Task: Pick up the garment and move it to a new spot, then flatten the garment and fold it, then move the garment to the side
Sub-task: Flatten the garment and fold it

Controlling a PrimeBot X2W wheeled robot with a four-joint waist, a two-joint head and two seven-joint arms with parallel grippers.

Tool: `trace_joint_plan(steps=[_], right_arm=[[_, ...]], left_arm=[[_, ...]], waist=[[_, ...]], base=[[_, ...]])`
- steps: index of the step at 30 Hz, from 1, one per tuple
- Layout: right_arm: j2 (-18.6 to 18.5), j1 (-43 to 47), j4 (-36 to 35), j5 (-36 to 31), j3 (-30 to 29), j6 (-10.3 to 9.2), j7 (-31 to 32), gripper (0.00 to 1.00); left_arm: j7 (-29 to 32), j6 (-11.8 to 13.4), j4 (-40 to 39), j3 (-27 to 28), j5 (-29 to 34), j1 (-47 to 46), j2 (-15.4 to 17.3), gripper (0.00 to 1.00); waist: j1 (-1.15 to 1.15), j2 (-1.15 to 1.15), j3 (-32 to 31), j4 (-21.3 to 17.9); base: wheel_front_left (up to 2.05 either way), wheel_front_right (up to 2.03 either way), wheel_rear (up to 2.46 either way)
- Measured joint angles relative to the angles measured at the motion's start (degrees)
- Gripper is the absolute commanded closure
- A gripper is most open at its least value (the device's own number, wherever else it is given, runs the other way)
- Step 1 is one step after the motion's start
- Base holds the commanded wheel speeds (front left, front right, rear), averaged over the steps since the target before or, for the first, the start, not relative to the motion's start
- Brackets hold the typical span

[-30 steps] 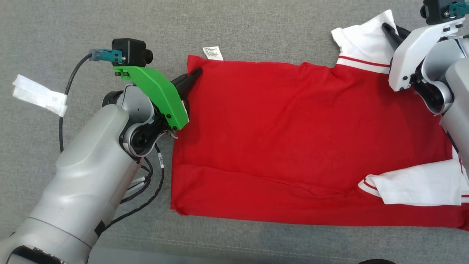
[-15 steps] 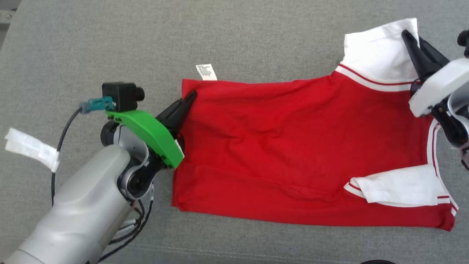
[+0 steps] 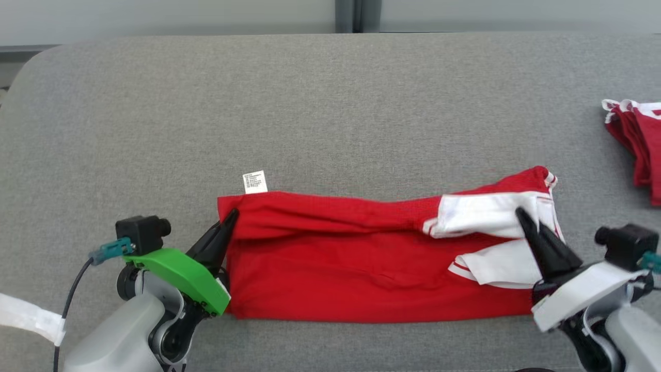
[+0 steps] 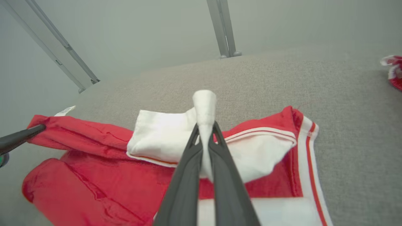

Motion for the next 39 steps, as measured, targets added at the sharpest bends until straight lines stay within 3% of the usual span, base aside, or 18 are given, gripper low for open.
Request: trace_joint_plan(steps=[7, 11, 12, 13, 14, 15, 16, 17, 18, 19, 25, 29, 35, 39], right_arm=[[6.76, 5.2, 3.18, -8.72, -0.03, 0.01, 0.16, 1.0], [8.08, 5.33, 5.25, -11.47, -0.01, 0.01, -0.07, 1.0], [8.15, 5.33, 5.77, -12.03, -0.01, 0.01, -0.35, 0.93], [8.06, 5.32, 6.92, -13.94, 0.41, 0.01, -0.48, 0.93], [8.11, 5.32, 7.49, -14.19, 0.55, 0.01, -0.67, 0.39], [8.09, 5.32, 8.02, -14.81, 0.56, 0.01, -0.77, 0.11], [8.01, 5.31, 8.73, -15.33, 0.49, 0.01, -0.91, 0.0], [7.75, 5.31, 9.49, -16.04, 0.52, 0.01, -0.98, 0.0], [7.5, 5.33, 10.05, -16.59, 0.47, 0.01, -1.0, 0.0], [7.45, 5.33, 10.36, -16.62, 0.31, 0.01, -1.15, 0.0], [5.64, 7.26, 9.5, -16.42, -1.36, 0.01, -1.4, 0.0], [3.92, 9.06, 6.82, -15.15, -4.57, 0.01, -0.58, 0.0], [2.33, 9.51, 3.9, -13.06, -10.45, 0.01, 5.06, 0.0], [3.37, 6.53, 6.41, -10.66, -12.5, 0.01, 10.12, 0.0]], left_arm=[[-0.26, 0.0, -1.74, 11.58, 6.04, 8.82, -2.69, 1.0], [-0.26, 0.0, -3.44, 16.08, 9.46, 13.51, -3.2, 1.0], [-0.26, 0.0, -3.63, 16.89, 10.24, 14.6, -3.28, 0.93], [-0.26, 0.0, -3.52, 17.69, 12.26, 16.56, -3.44, 0.93], [-0.26, 0.0, -3.38, 17.94, 13.02, 17.44, -3.59, 0.78], [-0.26, 0.0, -3.22, 18.02, 13.63, 18.05, -3.75, 0.72], [-0.26, 0.0, -3.0, 18.12, 14.51, 18.5, -3.96, 0.6], [-0.26, 0.0, -2.87, 18.28, 15.16, 18.84, -4.28, 0.5], [-0.26, 0.0, -2.78, 18.52, 15.79, 19.02, -4.69, 0.18], [-0.26, 0.0, -2.79, 18.9, 16.31, 19.27, -5.09, 0.0], [-0.26, 0.0, -2.65, 21.25, 20.63, 22.41, -5.73, 0.0], [-0.26, 0.2, -2.75, 28.7, 27.08, 26.2, -6.64, 0.0], [-0.35, 5.23, -13.0, 45.74, 40.97, 32.86, -13.05, 0.0], [-0.35, 4.69, -17.82, 51.79, 47.96, 34.79, -18.07, 0.0]], waist=[[0.0, 0.0, -1.53, -3.35], [0.0, 0.0, -2.67, -4.48], [0.0, 0.0, -2.95, -4.7], [0.0, 0.0, -3.5, -4.99], [0.0, 0.0, -3.76, -5.08], [0.0, 0.0, -3.96, -5.13], [0.0, 0.0, -4.13, -5.11], [0.0, 0.0, -4.26, -5.0], [0.0, 0.0, -4.38, -4.83], [0.0, 0.0, -4.52, -4.64], [0.0, 0.0, -5.92, -3.81], [0.0, 0.0, -7.18, -3.63], [0.0, 0.0, -7.62, -2.96], [0.0, 0.0, -6.9, -1.96]], base=[[0.0, 0.0, 0.0], [0.0, 0.0, 0.0], [0.0, 0.0, 0.0], [0.0, 0.0, 0.0], [0.0, 0.0, 0.0], [0.0, 0.0, 0.0], [0.0, 0.0, 0.0], [0.0, 0.0, 0.0], [0.0, 0.0, 0.0], [0.0, 0.0, 0.0], [0.0, 0.0, 0.0], [0.0, 0.0, 0.0], [0.0, 0.0, 0.0], [0.0, 0.0, 0.0]])
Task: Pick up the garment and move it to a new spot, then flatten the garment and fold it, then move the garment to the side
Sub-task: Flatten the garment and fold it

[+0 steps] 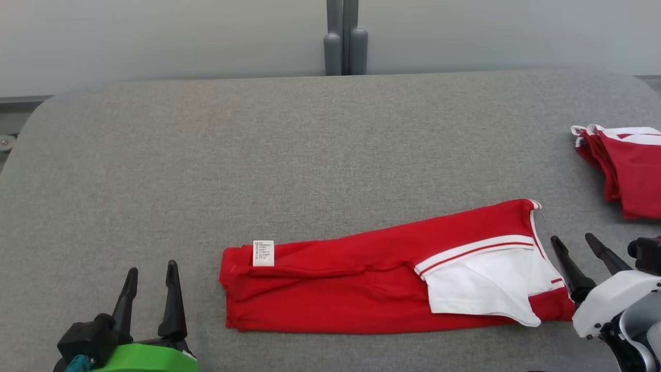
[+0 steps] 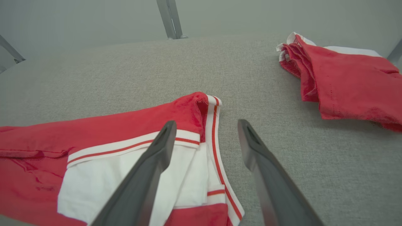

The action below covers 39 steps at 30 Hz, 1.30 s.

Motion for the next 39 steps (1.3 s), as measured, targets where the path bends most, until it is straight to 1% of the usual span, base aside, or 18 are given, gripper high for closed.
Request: trace_joint_plan(steps=[1, 2, 3, 5, 9, 17, 21, 24, 28, 29, 30, 32, 35, 37, 39], right_arm=[[0.29, -0.85, 1.1, 0.48, 0.16, -0.01, 1.32, 0.0], [0.29, -0.85, 1.1, 0.48, 0.16, -0.01, 1.32, 0.0], [0.71, -2.22, 3.42, 1.41, 1.12, 0.0, 3.28, 0.0], [0.89, -2.89, 4.58, 2.13, 1.66, 0.0, 4.01, 0.0], [-0.03, -4.22, 9.48, 3.23, 4.54, 0.0, 6.25, 0.0], [-2.43, -6.32, 16.99, 3.87, 6.24, 0.0, 8.03, 0.0], [-2.42, -8.7, 19.86, 4.47, 7.06, 0.0, 8.54, 0.0], [-2.22, -10.75, 22.05, 5.75, 7.77, 0.03, 9.96, 0.0], [-2.01, -12.22, 22.86, 9.69, 9.48, -0.07, 13.1, 0.0], [-2.31, -12.3, 22.43, 10.63, 10.1, -0.22, 13.27, 0.56], [-2.45, -12.33, 22.18, 11.51, 10.4, -0.22, 12.9, 1.0], [-2.08, -12.31, 21.2, 15.35, 10.95, -0.23, 13.35, 1.0], [-2.58, -12.32, 20.16, 19.52, 10.71, -0.08, 13.12, 1.0], [-3.53, -12.3, 20.13, 22.92, 9.64, 0.05, 13.22, 1.0], [-5.92, -12.34, 20.91, 25.06, 7.97, 0.05, 13.49, 1.0]], left_arm=[[0.0, -0.33, -0.37, 0.71, 1.27, 0.03, -0.81, 0.0], [0.0, -0.33, -0.37, 0.71, 1.27, 0.03, -0.81, 0.0], [0.01, -1.07, -1.35, 2.49, 3.68, 0.18, -2.1, 0.0], [0.0, -1.44, -1.6, 3.09, 4.41, 0.18, -2.52, 0.0], [0.0, -2.58, -2.18, 4.76, 6.52, 0.23, -4.02, 0.0], [0.0, -3.81, -2.8, 6.19, 6.44, 0.62, -4.89, 0.0], [0.0, -4.05, -3.23, 5.57, 5.19, 0.52, -4.94, 0.0], [0.0, -4.09, -3.55, 5.2, 4.77, 0.34, -4.95, 0.0], [0.0, -4.25, -2.86, 4.35, 4.54, 0.23, -4.98, 0.0], [0.0, -4.26, -2.37, 4.25, 4.34, 0.24, -4.98, 0.0], [0.0, -4.31, -1.98, 4.12, 4.28, 0.24, -4.99, 0.0], [0.0, -4.33, -1.12, 4.03, 4.28, 0.24, -4.99, 0.0], [0.0, -4.53, -0.33, 3.67, 4.42, 0.25, -4.99, 0.0], [0.0, -4.59, 0.27, 2.8, 5.13, 0.26, -4.98, 0.0], [0.0, -4.59, 0.4, 1.62, 5.47, 0.26, -4.87, 0.0]], waist=[[0.0, 0.0, 0.2, 0.36], [0.0, 0.0, 0.2, 0.36], [0.0, 0.0, 0.59, 1.17], [0.0, 0.0, 0.77, 1.59], [0.0, 0.0, 1.21, 3.5], [0.0, 0.0, 1.93, 6.55], [0.0, 0.0, 2.73, 7.38], [0.0, 0.0, 3.41, 7.75], [0.0, 0.0, 3.85, 8.26], [0.0, 0.0, 3.88, 8.33], [0.0, 0.0, 3.92, 8.37], [0.0, 0.0, 3.8, 8.36], [0.0, 0.0, 3.71, 8.05], [0.0, 0.0, 3.36, 7.93], [0.0, 0.0, 2.95, 7.72]], base=[[0.0, 0.0, 0.0], [0.0, 0.0, 0.0], [0.0, 0.0, 0.0], [0.0, 0.0, 0.0], [0.0, 0.0, 0.0], [0.0, 0.0, 0.0], [0.0, 0.0, 0.0], [0.0, 0.0, 0.0], [0.0, 0.0, 0.0], [0.0, 0.0, 0.0], [0.0, 0.0, 0.0], [0.0, 0.0, 0.0], [0.0, 0.0, 0.0], [0.0, 0.0, 0.0], [0.0, 0.0, 0.0]])
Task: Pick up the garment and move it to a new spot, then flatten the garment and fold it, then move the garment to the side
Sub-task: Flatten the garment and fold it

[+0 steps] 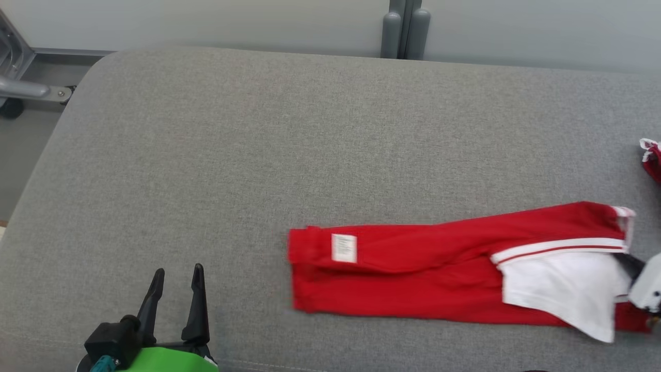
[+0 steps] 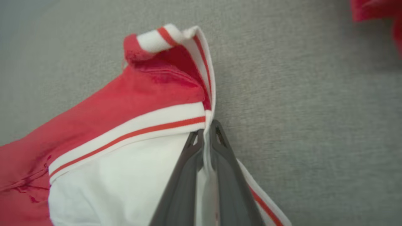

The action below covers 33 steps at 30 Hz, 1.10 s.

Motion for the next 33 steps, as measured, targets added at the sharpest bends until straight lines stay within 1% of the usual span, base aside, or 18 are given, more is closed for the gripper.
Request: trace_joint_plan(steps=[2, 4, 7, 9, 10, 12, 16, 19, 21, 22, 24, 27, 28, 29, 31, 33], right_arm=[[-3.76, 0.07, 2.04, 0.87, -1.65, -0.01, 0.57, 1.0], [-6.77, 0.35, 4.33, 1.09, -3.41, -0.01, 0.67, 1.0], [-9.48, 0.39, 6.82, 1.81, -5.75, -0.02, 1.02, 1.0], [-10.42, 0.37, 6.61, 1.89, -6.03, -0.03, 1.91, 1.0], [-10.54, 0.38, 5.45, 2.0, -5.84, -0.07, 2.6, 1.0], [-10.07, 0.42, 0.96, 2.82, -4.85, -0.08, 4.38, 1.0], [-8.13, 2.49, -11.44, 5.67, -2.57, -0.08, 7.34, 1.0], [-7.15, 4.78, -20.07, 6.43, -0.63, -0.08, 9.11, 1.0], [-5.61, 5.34, -25.24, 5.71, 1.33, -0.08, 10.11, 1.0], [-4.59, 5.35, -27.41, 4.15, 2.32, -0.08, 10.07, 1.0], [-1.49, 4.95, -29.77, 1.89, 4.09, -0.08, 10.37, 1.0], [6.44, 3.0, -28.95, -2.63, 5.53, -0.08, 9.79, 1.0], [12.43, 1.1, -26.85, -6.27, 6.27, -0.08, 8.56, 1.0], [15.36, 0.42, -25.32, -7.95, 6.62, -0.08, 8.1, 1.0], [20.5, -0.48, -22.46, -11.44, 7.35, -0.08, 7.06, 1.0], [24.14, -1.51, -19.61, -14.33, 8.08, -0.08, 6.73, 1.0]], left_arm=[[0.0, -0.08, 0.55, -0.67, 0.0, -0.01, 0.34, 0.0], [0.0, -0.09, 1.11, -1.42, -0.14, 0.0, 0.75, 0.0], [0.0, -0.09, 1.8, -2.2, -0.48, 0.09, 1.6, 0.0], [0.0, -0.09, 2.29, -3.08, -0.98, 0.18, 2.1, 0.0], [0.0, -0.09, 2.49, -3.34, -1.1, 0.32, 2.18, 0.0], [0.0, -0.09, 2.76, -3.33, -1.26, 0.55, 2.32, 0.0], [0.0, -0.09, 3.27, -3.34, -1.27, 1.21, 2.36, 0.0], [0.0, -0.09, 3.34, -3.26, -1.27, 1.24, 2.19, 0.0], [0.0, -0.09, 3.33, -2.97, -1.27, 1.24, 2.05, 0.0], [0.0, -0.09, 3.38, -2.85, -1.27, 1.24, 1.99, 0.0], [0.0, -0.09, 3.57, -3.01, -1.27, 1.21, 1.92, 0.0], [0.0, -0.09, 3.85, -4.37, -0.56, 0.95, 2.23, 0.0], [0.0, -0.09, 4.25, -5.24, -0.54, 0.69, 2.26, 0.0], [0.0, -0.09, 4.41, -5.66, -0.49, 0.59, 2.27, 0.0], [0.0, -0.09, 4.69, -6.6, -0.47, 0.1, 2.42, 0.0], [0.0, -0.09, 5.0, -7.86, -0.4, -0.43, 2.61, 0.0]], waist=[[0.0, 0.0, -0.42, -0.11], [0.0, 0.0, -1.08, -0.05], [0.0, 0.0, -2.11, 0.03], [0.0, 0.0, -2.77, -0.03], [0.0, 0.0, -3.06, -0.1], [0.0, 0.01, -3.6, -0.27], [0.0, 0.0, -4.37, -0.75], [0.0, 0.0, -4.63, -0.93], [0.0, 0.0, -4.56, -1.08], [0.0, 0.0, -4.52, -1.19], [0.0, 0.0, -4.34, -1.51], [0.0, 0.0, -3.75, -2.1], [0.0, 0.0, -3.19, -2.42], [0.0, 0.0, -2.94, -2.55], [0.0, 0.0, -2.35, -2.7], [0.0, 0.0, -1.75, -2.72]], base=[[0.0, 0.0, 0.0], [0.0, 0.0, 0.0], [0.0, 0.0, 0.0], [0.0, 0.0, 0.0], [0.0, 0.0, 0.0], [0.0, 0.0, 0.0], [0.0, 0.0, 0.0], [0.0, 0.0, 0.0], [0.0, 0.0, 0.0], [0.0, 0.0, 0.0], [0.0, 0.0, 0.0], [0.0, 0.0, 0.0], [0.0, 0.0, 0.0], [0.0, 0.0, 0.0], [0.0, 0.0, 0.0], [0.0, 0.0, 0.0]])
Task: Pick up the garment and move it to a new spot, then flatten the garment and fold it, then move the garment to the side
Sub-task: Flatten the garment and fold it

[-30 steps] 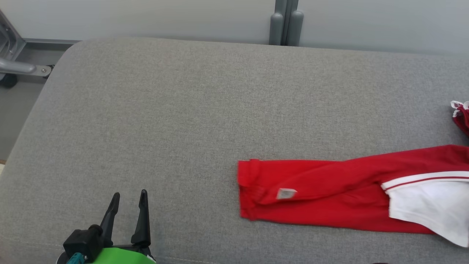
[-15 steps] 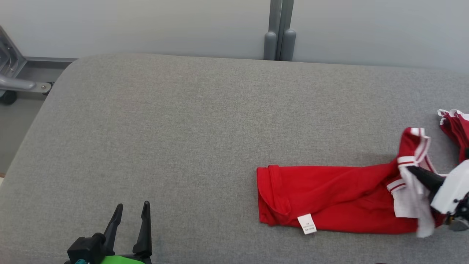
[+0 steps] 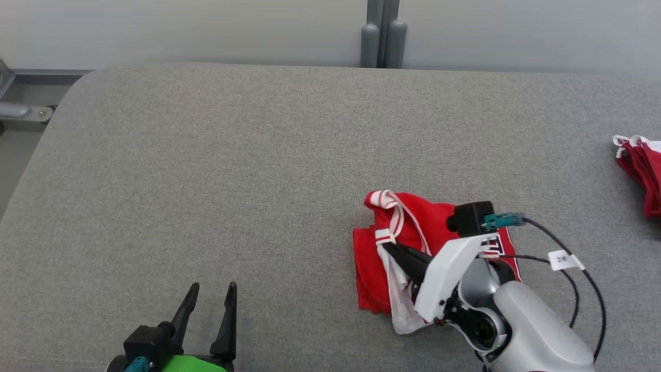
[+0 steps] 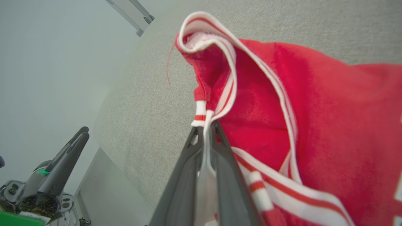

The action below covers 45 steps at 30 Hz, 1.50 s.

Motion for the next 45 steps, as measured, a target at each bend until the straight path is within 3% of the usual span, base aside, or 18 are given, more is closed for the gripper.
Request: trace_joint_plan(steps=[8, 9, 10, 13, 18, 22, 23, 25, 30, 35, 36, 37, 38, 39, 45], right_arm=[[4.26, -3.4, 7.58, -6.97, 1.67, 0.0, -3.01, 1.0], [4.39, -3.66, 7.73, -7.03, 2.2, 0.0, -3.35, 0.67], [4.46, -3.96, 7.79, -7.13, 2.87, 0.0, -3.5, 0.0], [4.75, -4.13, 6.46, -7.26, 4.21, 0.0, -4.33, 0.0], [2.66, -3.08, -2.07, -7.26, 3.02, 0.01, -8.33, 0.0], [-1.85, 0.93, -10.49, -13.43, -5.34, 0.02, -17.29, 0.0], [-2.63, 2.14, -10.99, -15.68, -7.6, 0.01, -19.19, 0.3], [-3.9, 4.44, -9.91, -22.2, -11.58, 0.0, -23.03, 1.0], [-0.75, 6.64, -1.25, -29.28, -15.36, 0.0, -29.84, 1.0], [2.0, 4.36, 3.24, -30.63, -13.0, 0.0, -32.16, 1.0], [2.36, 3.63, 3.47, -30.63, -11.37, 0.0, -32.25, 0.93], [2.77, 2.96, 3.61, -30.51, -9.8, 0.01, -32.26, 0.54], [3.22, 2.43, 3.58, -30.03, -8.27, 0.0, -32.33, 0.05], [3.44, 1.95, 3.43, -29.5, -6.89, 0.01, -32.39, 0.0], [3.21, 0.88, -2.91, -27.67, -4.7, 0.01, -32.56, 0.0]], left_arm=[[0.0, -0.01, 0.55, -0.36, -0.37, -1.05, 0.09, 0.0], [0.0, -0.01, 0.63, -0.29, -0.45, -1.05, 0.08, 0.0], [0.0, -0.01, 0.7, -0.24, -0.46, -1.05, 0.08, 0.0], [0.0, -0.01, 0.92, -0.1, -0.46, -1.02, 0.07, 0.0], [0.0, -0.01, 0.98, 0.41, -0.46, -0.89, 0.01, 0.0], [0.0, -0.01, 0.46, 1.26, -0.46, -0.71, -0.16, 0.0], [0.0, -0.01, 0.35, 1.33, -0.46, -0.7, -0.26, 0.0], [0.0, -0.01, 0.25, 0.9, -0.46, -0.71, -0.45, 0.0], [0.0, -0.01, 0.38, -0.88, -0.46, -1.08, 0.13, 0.0], [0.0, -0.01, 0.57, -1.25, -0.46, -1.64, 0.94, 0.0], [0.0, -0.01, 0.63, -1.2, -0.46, -1.68, 1.12, 0.0], [0.0, -0.01, 0.78, -1.26, -0.46, -1.68, 1.27, 0.0], [0.0, -0.01, 0.93, -1.32, -0.46, -1.68, 1.35, 0.0], [0.01, -0.01, 1.0, -1.35, -0.46, -1.68, 1.36, 0.0], [0.0, -0.01, 0.94, -0.64, -0.46, -1.21, 0.97, 0.0]], waist=[[0.0, 0.0, 1.32, 0.85], [0.0, 0.0, 1.34, 0.91], [0.0, 0.0, 1.3, 0.94], [0.0, 0.0, 1.01, 0.9], [0.0, 0.0, 0.5, 0.93], [0.0, 0.0, 0.81, 0.72], [0.0, 0.0, 1.07, 0.61], [0.0, 0.0, 1.76, 0.25], [0.0, 0.0, 3.55, -1.16], [0.0, 0.0, 4.1, -2.49], [0.0, 0.0, 4.05, -2.66], [0.0, 0.0, 3.89, -2.78], [0.0, 0.0, 3.66, -2.86], [0.0, 0.0, 3.39, -2.87], [0.0, 0.0, 1.63, -2.78]], base=[[0.0, 0.0, 0.0], [0.0, 0.0, 0.0], [0.0, 0.0, 0.0], [0.0, 0.0, 0.0], [0.0, 0.0, 0.0], [0.0, 0.0, 0.0], [0.0, 0.0, 0.0], [0.0, 0.0, 0.0], [0.0, 0.0, 0.0], [0.0, 0.0, 0.0], [0.0, 0.0, 0.0], [0.0, 0.0, 0.0], [0.0, 0.0, 0.0], [0.0, 0.0, 0.0], [0.0, 0.0, 0.0]])
